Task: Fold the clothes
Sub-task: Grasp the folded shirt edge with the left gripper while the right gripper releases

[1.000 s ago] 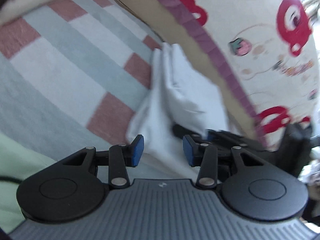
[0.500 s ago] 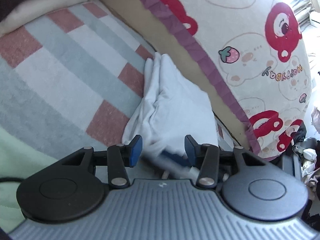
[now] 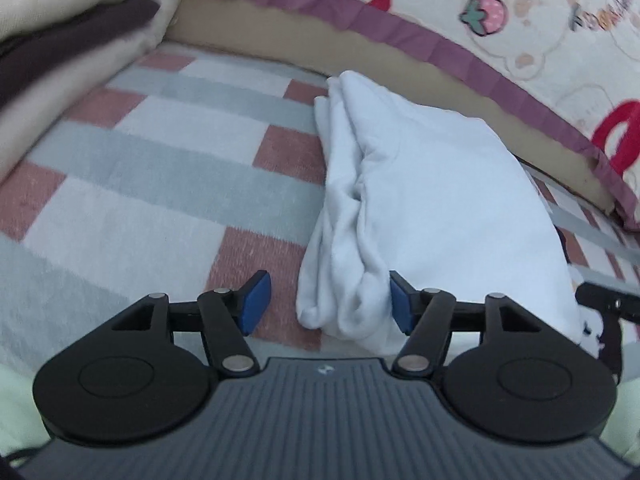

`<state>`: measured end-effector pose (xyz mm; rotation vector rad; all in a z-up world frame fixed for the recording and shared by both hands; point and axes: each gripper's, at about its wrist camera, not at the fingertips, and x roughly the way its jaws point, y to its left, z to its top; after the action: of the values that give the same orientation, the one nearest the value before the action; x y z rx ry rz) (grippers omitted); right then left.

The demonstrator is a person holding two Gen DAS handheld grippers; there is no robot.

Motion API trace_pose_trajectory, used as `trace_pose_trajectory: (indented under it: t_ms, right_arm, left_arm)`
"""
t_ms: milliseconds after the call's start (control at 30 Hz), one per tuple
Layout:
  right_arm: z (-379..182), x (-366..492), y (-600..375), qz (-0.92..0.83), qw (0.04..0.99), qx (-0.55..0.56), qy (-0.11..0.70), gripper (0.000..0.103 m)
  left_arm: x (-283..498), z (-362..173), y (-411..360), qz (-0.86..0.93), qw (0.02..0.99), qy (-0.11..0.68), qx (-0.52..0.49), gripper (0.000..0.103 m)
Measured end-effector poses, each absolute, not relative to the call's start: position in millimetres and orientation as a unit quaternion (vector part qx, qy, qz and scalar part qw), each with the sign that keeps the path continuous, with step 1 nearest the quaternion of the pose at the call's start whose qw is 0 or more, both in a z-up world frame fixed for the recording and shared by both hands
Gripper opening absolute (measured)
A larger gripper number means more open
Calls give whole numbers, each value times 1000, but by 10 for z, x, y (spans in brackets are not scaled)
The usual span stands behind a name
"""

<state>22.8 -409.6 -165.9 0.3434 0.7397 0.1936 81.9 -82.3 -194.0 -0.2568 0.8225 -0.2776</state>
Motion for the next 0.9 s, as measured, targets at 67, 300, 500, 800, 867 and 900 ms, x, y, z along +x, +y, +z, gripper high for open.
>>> trace_pose_trajectory:
  t_ms: [67, 300, 500, 800, 867, 900]
  right_arm:
    - [-1782, 267, -4253, 88, 896, 225, 372, 59]
    - [-1859, 253, -4296, 123, 862, 289, 397, 46]
    - [-1582, 127, -4194, 182, 842, 304, 407, 14]
    - [-1726, -85, -3819, 203, 803, 237, 507, 15]
    - [-1655, -92, -3760, 203, 814, 179, 513, 13]
    - [-1605, -85, -3770, 205, 816, 172, 512, 12]
  left_arm:
    - [849, -1944, -785, -138, 895, 399, -144, 70]
    - [1037, -2004, -864, -184, 867, 424, -187, 18]
    - [860, -1373, -570, -177, 876, 385, -231, 14]
    - [450, -1757, -231, -147, 848, 457, -226, 15]
    - [436, -1746, -235, -149, 850, 455, -218, 15]
    - [433, -1739, -243, -150, 852, 455, -211, 15]
